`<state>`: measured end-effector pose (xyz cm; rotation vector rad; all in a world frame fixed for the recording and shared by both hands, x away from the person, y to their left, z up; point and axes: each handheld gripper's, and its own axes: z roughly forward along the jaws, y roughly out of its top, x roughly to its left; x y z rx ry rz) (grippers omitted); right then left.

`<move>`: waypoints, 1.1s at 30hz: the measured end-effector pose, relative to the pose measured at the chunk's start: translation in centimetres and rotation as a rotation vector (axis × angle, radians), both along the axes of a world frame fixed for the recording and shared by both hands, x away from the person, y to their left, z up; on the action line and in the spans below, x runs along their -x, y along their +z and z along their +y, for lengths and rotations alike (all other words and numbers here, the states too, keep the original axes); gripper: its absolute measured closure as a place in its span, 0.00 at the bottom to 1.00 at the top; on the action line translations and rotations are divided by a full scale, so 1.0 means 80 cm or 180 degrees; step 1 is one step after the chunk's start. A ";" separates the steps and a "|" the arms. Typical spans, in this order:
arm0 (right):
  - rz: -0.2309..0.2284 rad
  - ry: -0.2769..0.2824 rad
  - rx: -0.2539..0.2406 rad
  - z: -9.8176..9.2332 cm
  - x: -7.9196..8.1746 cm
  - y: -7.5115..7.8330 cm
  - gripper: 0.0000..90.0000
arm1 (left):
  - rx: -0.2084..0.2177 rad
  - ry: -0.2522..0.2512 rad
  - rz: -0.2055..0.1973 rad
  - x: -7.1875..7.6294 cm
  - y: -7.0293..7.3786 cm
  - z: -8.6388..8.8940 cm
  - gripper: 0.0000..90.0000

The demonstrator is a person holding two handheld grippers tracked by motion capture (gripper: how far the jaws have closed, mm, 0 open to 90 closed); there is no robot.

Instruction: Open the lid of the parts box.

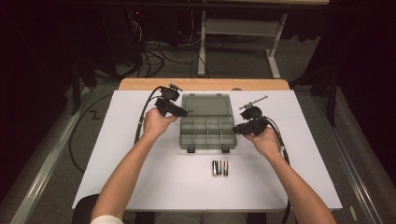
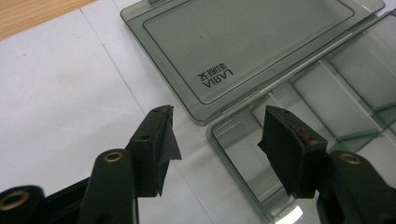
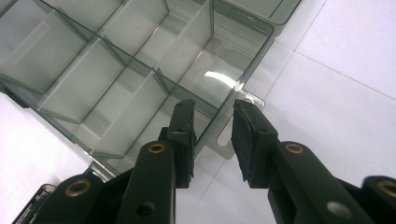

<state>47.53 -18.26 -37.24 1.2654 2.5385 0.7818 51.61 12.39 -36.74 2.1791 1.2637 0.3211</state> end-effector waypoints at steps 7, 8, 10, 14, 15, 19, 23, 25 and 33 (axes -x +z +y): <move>-0.0061 -0.0011 -0.0119 -0.007 0.008 0.000 0.77 | 0.0042 -0.0060 -0.0049 0.014 0.001 0.001 0.48; -0.0057 -0.0014 -0.0122 -0.008 0.008 0.000 0.76 | 0.0041 -0.0065 -0.0053 0.016 0.002 0.001 0.48; -0.0057 -0.0007 -0.0121 -0.010 0.009 0.000 0.76 | 0.0069 -0.0064 -0.0070 0.019 0.002 0.002 0.48; -0.0087 -0.0035 -0.0196 -0.013 0.011 0.003 0.75 | 0.0077 -0.0084 -0.0072 0.026 0.002 0.003 0.47; -0.0094 -0.0043 -0.0207 -0.013 0.012 0.004 0.74 | 0.0075 -0.0087 -0.0080 0.027 0.002 0.003 0.46; -0.0136 -0.0037 -0.0259 -0.016 0.016 0.005 0.73 | 0.0107 -0.0035 -0.0174 0.035 0.005 0.005 0.44; -0.0175 -0.0073 -0.0267 -0.020 0.017 0.004 0.72 | 0.0123 -0.0018 -0.0233 0.041 0.007 0.010 0.43; -0.0216 -0.0078 -0.0302 -0.021 0.019 0.004 0.71 | 0.0148 -0.0026 -0.0242 0.045 0.007 0.012 0.43; -0.0323 -0.0100 -0.0389 -0.029 0.028 0.005 0.67 | 0.0199 -0.0046 -0.0312 0.061 0.009 0.020 0.42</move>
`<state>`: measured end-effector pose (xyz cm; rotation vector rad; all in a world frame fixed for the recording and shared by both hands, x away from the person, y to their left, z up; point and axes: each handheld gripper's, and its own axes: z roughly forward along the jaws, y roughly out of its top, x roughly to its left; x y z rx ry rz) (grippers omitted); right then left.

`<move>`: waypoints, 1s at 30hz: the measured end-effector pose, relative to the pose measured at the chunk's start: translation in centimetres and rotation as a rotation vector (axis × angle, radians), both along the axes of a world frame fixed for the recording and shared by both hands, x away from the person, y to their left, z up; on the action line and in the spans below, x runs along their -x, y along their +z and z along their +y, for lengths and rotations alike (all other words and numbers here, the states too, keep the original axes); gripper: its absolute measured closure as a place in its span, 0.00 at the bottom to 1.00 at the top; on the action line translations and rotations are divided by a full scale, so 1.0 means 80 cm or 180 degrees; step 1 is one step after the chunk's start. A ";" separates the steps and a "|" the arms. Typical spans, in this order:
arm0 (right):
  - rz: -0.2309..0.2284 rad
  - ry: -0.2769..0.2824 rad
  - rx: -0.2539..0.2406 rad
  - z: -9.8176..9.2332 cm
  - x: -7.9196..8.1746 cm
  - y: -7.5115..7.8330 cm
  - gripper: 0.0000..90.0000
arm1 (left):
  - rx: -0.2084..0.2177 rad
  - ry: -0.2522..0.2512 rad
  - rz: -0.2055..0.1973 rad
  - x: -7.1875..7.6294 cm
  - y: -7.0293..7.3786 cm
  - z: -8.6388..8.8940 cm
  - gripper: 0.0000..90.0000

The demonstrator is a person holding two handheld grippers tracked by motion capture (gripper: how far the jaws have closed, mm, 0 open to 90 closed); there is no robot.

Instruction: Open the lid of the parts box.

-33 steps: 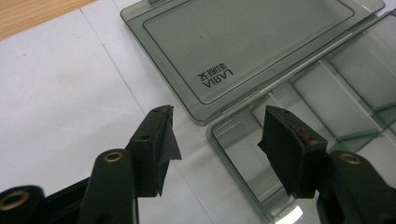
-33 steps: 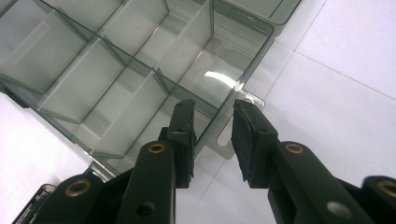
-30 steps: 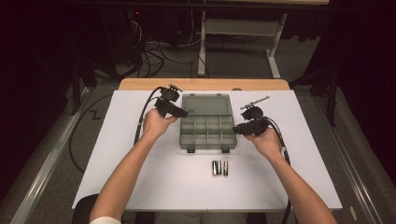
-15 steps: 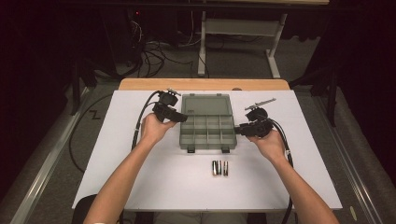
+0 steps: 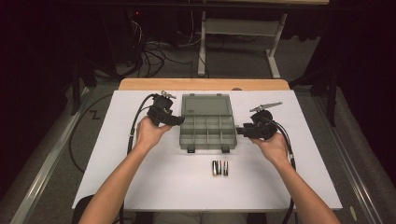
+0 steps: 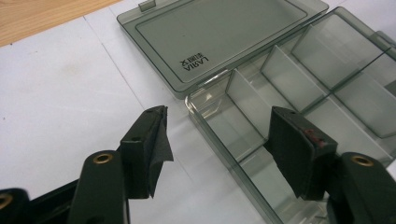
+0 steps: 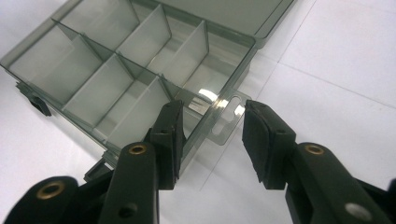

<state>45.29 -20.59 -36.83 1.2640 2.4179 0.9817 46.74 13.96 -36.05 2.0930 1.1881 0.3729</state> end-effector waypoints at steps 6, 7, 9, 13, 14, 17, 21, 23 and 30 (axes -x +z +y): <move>-0.0101 0.0022 -0.0030 -0.007 0.006 0.000 0.65 | 0.0052 -0.0027 -0.0042 0.010 -0.001 0.003 0.42; -0.0111 0.0026 -0.0040 -0.008 0.007 0.000 0.65 | 0.0059 -0.0027 -0.0049 0.011 -0.001 0.004 0.41; -0.0145 0.0018 -0.0058 -0.009 0.010 0.001 0.65 | 0.0083 -0.0031 -0.0052 0.014 -0.002 0.005 0.41; -0.0238 0.0049 -0.0047 -0.013 0.018 0.002 0.63 | 0.0102 -0.0035 -0.0053 0.019 -0.005 0.007 0.39; -0.0238 0.0049 -0.0047 -0.013 0.018 0.002 0.63 | 0.0096 -0.0046 -0.0050 0.021 -0.005 0.008 0.39; -0.0306 0.0076 -0.0038 -0.013 0.022 0.003 0.62 | 0.0123 -0.0043 -0.0103 0.027 -0.006 0.011 0.39; -0.0381 0.0100 -0.0044 -0.015 0.028 0.002 0.59 | 0.0201 -0.0010 -0.0173 0.035 -0.006 0.020 0.39; -0.0418 0.0104 -0.0057 -0.017 0.030 0.003 0.58 | 0.0216 0.0003 -0.0199 0.038 -0.007 0.023 0.39; -0.0527 0.0104 -0.0120 -0.026 0.041 0.004 0.56 | 0.0269 0.0052 -0.0249 0.053 -0.012 0.031 0.39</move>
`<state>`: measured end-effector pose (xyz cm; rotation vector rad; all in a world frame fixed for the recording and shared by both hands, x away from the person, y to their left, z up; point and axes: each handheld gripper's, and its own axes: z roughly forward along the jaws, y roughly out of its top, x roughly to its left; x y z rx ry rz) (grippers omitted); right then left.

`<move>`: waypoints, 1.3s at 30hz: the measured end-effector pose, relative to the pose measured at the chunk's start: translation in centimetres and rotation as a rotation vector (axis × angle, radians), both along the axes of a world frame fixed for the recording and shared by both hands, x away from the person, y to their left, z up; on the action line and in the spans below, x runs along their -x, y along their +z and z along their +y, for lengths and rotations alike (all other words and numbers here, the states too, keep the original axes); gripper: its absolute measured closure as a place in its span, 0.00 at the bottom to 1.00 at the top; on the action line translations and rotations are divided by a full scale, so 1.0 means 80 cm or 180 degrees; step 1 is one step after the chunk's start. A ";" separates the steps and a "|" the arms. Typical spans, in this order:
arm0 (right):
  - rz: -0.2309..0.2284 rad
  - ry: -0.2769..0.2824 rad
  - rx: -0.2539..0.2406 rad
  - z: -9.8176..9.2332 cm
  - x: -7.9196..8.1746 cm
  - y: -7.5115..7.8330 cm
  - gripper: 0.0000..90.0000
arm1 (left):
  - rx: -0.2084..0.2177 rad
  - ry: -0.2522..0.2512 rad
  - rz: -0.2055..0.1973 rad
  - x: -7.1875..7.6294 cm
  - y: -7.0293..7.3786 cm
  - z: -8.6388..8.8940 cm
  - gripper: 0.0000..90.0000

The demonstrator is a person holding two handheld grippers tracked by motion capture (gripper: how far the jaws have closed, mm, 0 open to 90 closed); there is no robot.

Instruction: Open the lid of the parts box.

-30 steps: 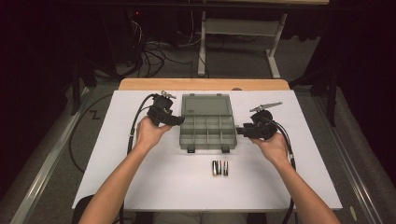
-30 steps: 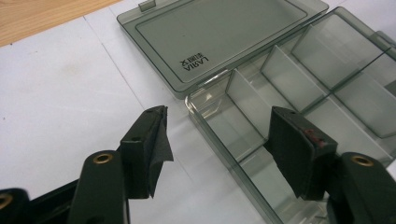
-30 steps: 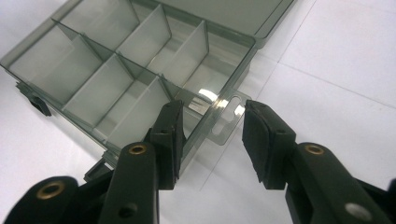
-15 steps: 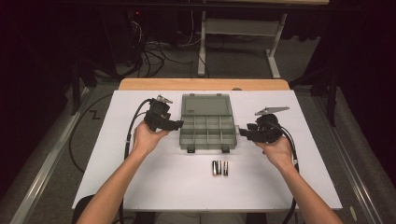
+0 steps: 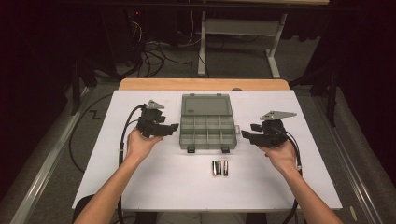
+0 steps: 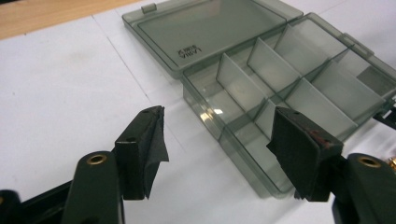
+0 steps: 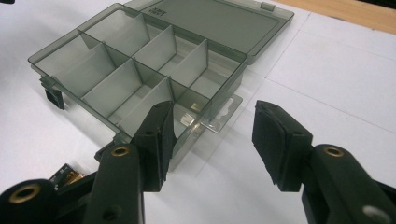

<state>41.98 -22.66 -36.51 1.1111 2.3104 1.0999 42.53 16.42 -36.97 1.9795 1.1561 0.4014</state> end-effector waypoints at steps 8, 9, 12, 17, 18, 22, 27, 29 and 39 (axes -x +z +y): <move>-0.0126 -0.0012 -0.0169 -0.013 0.012 -0.003 0.51 | 0.0054 0.0017 -0.0132 0.020 -0.005 0.014 0.40; -0.0138 -0.0031 -0.0191 -0.015 0.014 -0.003 0.51 | 0.0048 0.0021 -0.0162 0.024 -0.005 0.016 0.39; -0.0217 -0.0052 -0.0243 -0.022 0.021 -0.002 0.50 | 0.0064 0.0035 -0.0265 0.033 -0.004 0.020 0.39; -0.0354 -0.0038 -0.0375 -0.032 0.034 -0.004 0.49 | 0.0161 0.0005 -0.0300 0.043 -0.008 0.026 0.39; -0.0355 0.0000 -0.0398 -0.033 0.036 -0.005 0.49 | 0.0171 0.0007 -0.0311 0.045 -0.009 0.027 0.39; -0.0395 0.0056 -0.0486 -0.039 0.046 -0.009 0.49 | 0.0204 0.0015 -0.0364 0.054 -0.014 0.030 0.39; -0.0465 0.0024 -0.0553 -0.046 0.058 -0.012 0.48 | 0.0193 0.0037 -0.0403 0.064 -0.017 0.035 0.40; -0.0510 0.0016 -0.0561 -0.048 0.063 -0.012 0.48 | 0.0204 0.0044 -0.0453 0.068 -0.018 0.037 0.40; -0.0747 -0.0011 -0.0665 -0.061 0.086 -0.019 0.45 | 0.0243 0.0081 -0.0605 0.089 -0.025 0.047 0.39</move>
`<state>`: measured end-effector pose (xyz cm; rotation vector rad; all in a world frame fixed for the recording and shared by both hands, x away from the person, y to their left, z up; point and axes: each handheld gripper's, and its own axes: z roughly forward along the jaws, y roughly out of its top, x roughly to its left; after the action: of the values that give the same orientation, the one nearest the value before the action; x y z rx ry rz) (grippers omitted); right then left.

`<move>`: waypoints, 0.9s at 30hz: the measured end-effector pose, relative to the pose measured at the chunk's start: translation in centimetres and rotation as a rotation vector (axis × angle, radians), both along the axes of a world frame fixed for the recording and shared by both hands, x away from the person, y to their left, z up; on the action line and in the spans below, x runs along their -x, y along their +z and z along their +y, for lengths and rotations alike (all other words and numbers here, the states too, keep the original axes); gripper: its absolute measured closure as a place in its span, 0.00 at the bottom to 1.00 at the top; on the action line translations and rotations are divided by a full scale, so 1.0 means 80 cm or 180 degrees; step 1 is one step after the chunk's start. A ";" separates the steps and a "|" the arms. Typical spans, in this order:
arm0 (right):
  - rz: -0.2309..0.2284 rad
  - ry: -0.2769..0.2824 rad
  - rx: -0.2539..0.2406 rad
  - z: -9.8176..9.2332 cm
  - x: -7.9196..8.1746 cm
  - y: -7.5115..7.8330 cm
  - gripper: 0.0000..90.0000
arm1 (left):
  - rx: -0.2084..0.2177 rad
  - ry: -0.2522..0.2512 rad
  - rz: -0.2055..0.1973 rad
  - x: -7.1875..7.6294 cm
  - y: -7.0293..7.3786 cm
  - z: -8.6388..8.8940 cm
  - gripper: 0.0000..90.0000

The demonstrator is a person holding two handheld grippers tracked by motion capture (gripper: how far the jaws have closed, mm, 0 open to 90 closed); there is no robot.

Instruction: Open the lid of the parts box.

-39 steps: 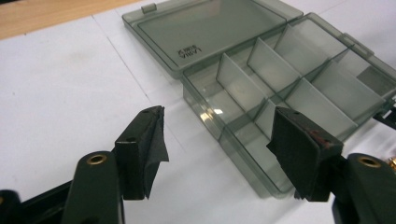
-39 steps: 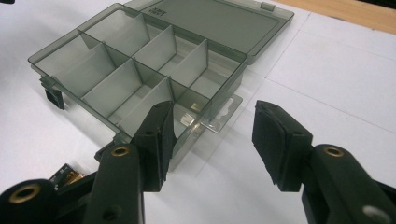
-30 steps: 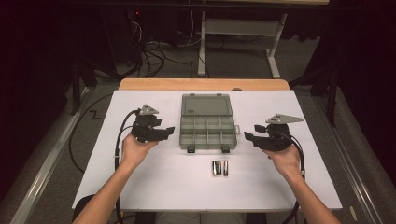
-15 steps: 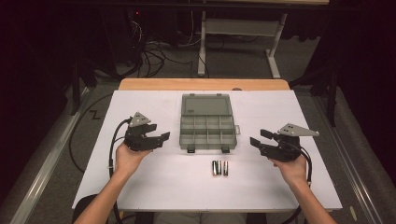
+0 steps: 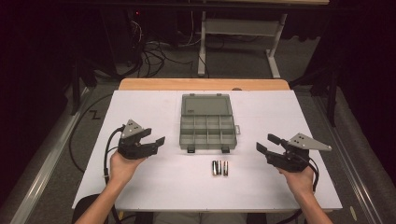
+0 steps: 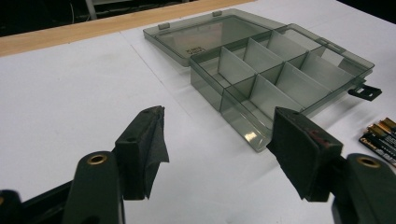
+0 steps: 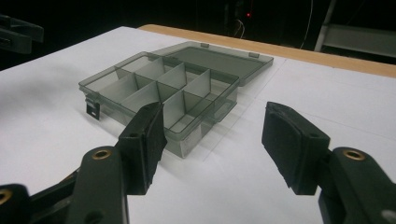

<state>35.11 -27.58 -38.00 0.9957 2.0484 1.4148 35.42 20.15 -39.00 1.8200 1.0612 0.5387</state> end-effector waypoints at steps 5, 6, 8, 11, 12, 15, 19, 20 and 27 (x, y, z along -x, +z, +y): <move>-0.0090 -0.0051 -0.0022 -0.008 0.011 -0.007 0.43 | -0.0007 0.0017 0.0003 0.007 -0.004 0.003 0.38; -0.0109 -0.0066 -0.0023 -0.010 0.013 -0.009 0.42 | -0.0014 0.0022 0.0007 0.008 -0.005 0.003 0.38; -0.0142 -0.0087 -0.0041 -0.013 0.017 -0.010 0.42 | 0.0004 0.0034 -0.0033 0.011 -0.006 0.003 0.37; -0.0186 -0.0095 -0.0092 -0.020 0.025 -0.015 0.42 | 0.0005 0.0021 -0.0055 0.015 -0.008 0.002 0.37; -0.0193 -0.0100 -0.0094 -0.021 0.026 -0.016 0.42 | -0.0002 0.0016 -0.0058 0.016 -0.009 0.002 0.37; -0.0187 -0.0123 -0.0125 -0.027 0.030 -0.020 0.42 | 0.0005 -0.0002 -0.0093 0.019 -0.012 0.002 0.37; -0.0240 -0.0168 -0.0182 -0.033 0.037 -0.025 0.43 | 0.0038 -0.0025 -0.0145 0.023 -0.015 0.000 0.37; -0.0244 -0.0173 -0.0188 -0.034 0.039 -0.026 0.43 | 0.0034 -0.0030 -0.0155 0.024 -0.017 0.000 0.37; -0.0364 -0.0295 -0.0265 -0.042 0.049 -0.038 0.40 | 0.0049 -0.0007 -0.0191 0.031 -0.026 0.002 0.37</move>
<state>31.19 -30.95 -41.00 1.0059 1.8517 1.4837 32.97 20.29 -41.08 1.7806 1.0202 0.5786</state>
